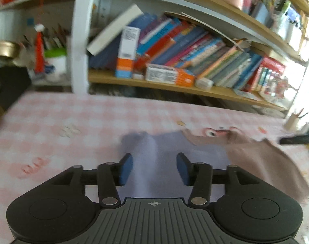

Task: Fold clothes

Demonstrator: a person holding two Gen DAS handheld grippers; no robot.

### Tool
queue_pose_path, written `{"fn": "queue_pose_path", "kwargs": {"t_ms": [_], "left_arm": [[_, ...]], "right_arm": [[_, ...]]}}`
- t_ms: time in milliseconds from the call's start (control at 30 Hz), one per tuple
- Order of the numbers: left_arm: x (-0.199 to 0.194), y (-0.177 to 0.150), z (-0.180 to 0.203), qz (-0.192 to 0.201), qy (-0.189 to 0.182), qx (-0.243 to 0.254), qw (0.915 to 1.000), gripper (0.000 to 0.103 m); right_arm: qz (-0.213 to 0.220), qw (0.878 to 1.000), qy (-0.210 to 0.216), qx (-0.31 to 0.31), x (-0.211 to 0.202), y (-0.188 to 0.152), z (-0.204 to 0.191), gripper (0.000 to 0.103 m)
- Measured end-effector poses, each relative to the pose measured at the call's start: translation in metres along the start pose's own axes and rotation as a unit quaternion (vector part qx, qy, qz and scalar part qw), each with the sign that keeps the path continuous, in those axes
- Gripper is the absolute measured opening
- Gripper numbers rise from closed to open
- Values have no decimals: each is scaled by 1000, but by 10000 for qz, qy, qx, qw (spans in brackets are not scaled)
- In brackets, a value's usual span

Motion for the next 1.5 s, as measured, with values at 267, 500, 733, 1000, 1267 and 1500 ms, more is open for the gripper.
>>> {"fn": "queue_pose_path", "kwargs": {"t_ms": [267,500,733,1000,1267,1500], "left_arm": [[40,0,-15,-610,560,12,9966,26],[46,0,-26,-635,592,-393,9955,21],[23,11,-24,-131,953,-306,9949,35],[-33,0,3,438,1306,-323,9899,74],[-48,-34,51,516,1852,-800,9781,78],[-53,-56,102,534,2122,-980,9708,81]], "right_arm": [[-519,9984,-43,225,8,-29,12,11],[-633,9976,65,275,12,-31,17,11],[-632,9977,118,220,14,-32,17,11],[-565,9981,127,201,12,-32,20,24],[-330,9974,604,-220,-4,-29,34,47],[145,9926,1092,-510,-43,-41,58,52]]}}
Point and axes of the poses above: each gripper's, at about its wrist camera, not at the fingertips, and x roughly the way its jaws point, z to its right, y to its top, the point moved 3 cm from there along x, roughly the way its jaws point, and after that the axes turned 15 degrees about -y, right-handed, at the moved point
